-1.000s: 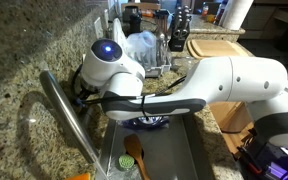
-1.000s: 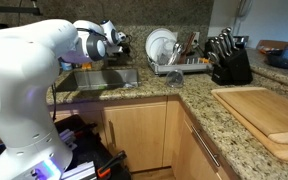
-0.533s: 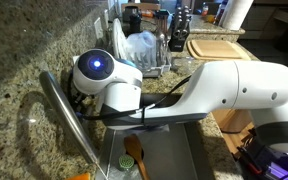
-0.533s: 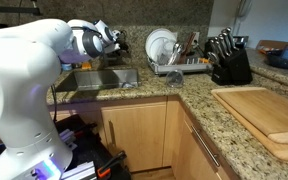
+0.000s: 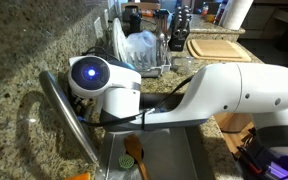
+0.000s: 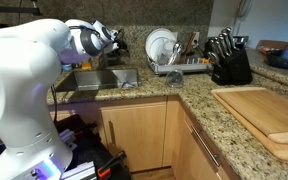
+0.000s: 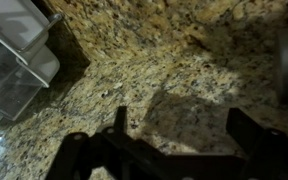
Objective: Close the tap
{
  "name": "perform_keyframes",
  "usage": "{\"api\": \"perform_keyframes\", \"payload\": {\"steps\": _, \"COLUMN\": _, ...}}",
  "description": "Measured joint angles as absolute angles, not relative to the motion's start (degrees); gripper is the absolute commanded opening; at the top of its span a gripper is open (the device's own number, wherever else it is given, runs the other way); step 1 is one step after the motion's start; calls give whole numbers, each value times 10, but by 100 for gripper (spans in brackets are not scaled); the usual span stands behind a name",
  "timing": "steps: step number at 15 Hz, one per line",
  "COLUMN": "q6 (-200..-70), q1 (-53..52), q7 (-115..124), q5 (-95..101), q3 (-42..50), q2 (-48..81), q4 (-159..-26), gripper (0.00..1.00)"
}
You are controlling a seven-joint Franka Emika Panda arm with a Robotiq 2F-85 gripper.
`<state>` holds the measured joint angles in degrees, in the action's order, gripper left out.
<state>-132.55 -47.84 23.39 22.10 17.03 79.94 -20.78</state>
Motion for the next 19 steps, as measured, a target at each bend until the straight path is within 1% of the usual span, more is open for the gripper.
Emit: {"api": "perform_keyframes", "payload": {"steps": 19, "q6": -1311, "q1": -500, "q7": 291, "q5": 254, "q3": 213, "q2": 802, "q4": -212, "gripper": 100}}
